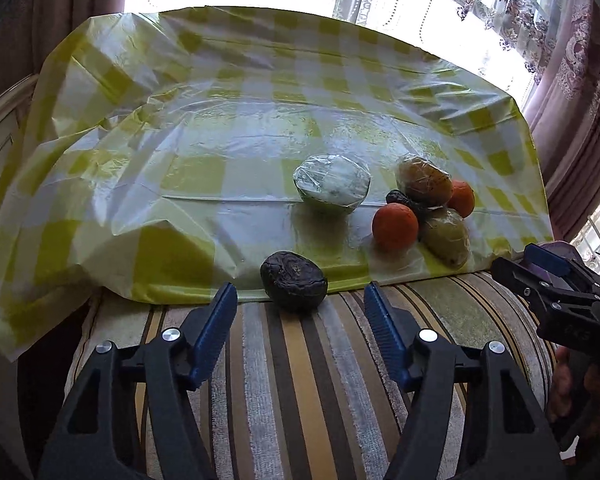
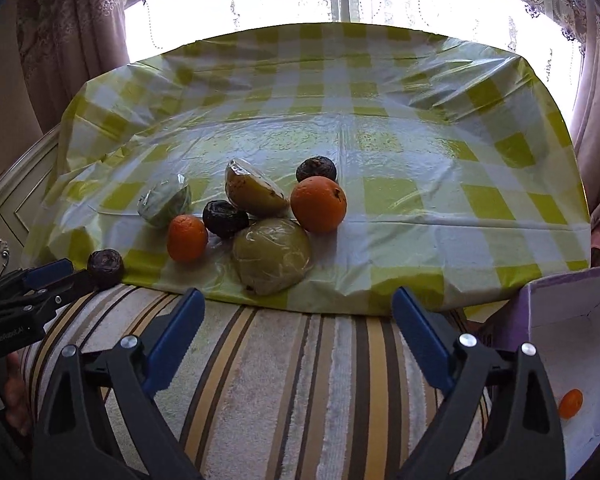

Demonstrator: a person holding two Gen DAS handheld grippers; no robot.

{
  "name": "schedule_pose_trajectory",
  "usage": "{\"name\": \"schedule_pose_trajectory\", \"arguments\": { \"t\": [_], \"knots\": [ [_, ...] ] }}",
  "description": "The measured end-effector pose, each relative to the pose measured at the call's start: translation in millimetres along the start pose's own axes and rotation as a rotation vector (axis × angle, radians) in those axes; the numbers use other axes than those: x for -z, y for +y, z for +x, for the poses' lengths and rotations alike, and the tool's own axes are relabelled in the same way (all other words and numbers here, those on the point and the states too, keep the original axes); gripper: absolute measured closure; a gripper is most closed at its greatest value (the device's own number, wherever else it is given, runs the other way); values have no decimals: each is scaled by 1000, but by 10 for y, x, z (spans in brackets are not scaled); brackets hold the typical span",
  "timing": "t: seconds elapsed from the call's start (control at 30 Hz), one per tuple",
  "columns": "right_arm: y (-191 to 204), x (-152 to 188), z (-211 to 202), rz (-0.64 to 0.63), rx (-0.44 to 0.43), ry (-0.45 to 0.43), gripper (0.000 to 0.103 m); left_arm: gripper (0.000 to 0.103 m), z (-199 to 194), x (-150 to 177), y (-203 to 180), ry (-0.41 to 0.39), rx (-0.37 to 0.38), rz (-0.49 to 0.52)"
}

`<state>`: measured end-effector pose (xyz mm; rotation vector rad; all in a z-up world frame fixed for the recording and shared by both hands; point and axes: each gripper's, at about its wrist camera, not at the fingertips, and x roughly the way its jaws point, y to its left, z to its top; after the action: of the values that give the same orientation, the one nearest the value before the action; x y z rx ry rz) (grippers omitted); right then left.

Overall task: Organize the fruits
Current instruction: 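Bring both grippers back to the table, left gripper toward the dark beet, then grasp the dark beet with the left gripper while the right grasps the yellow-green wrapped fruit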

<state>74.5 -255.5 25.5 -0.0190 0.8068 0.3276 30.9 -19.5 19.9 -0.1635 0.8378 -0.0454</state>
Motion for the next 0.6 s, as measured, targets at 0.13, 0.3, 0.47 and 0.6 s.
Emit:
{"name": "schedule_pose_trajectory", "arguments": {
  "t": [0.13,0.3,0.47,0.6],
  "knots": [
    [60,-65,177,-16,2,39,15,39,145,-74,-15,36,-29,18],
    [110,-164,368,-29,7,67,21,40,269,-91,-78,68,-55,56],
    [218,-280,542,-62,12,85,29,52,348,-79,-64,89,-56,57],
    [269,-334,655,-71,15,99,34,64,375,-64,-26,97,-44,42]
  ]
}}
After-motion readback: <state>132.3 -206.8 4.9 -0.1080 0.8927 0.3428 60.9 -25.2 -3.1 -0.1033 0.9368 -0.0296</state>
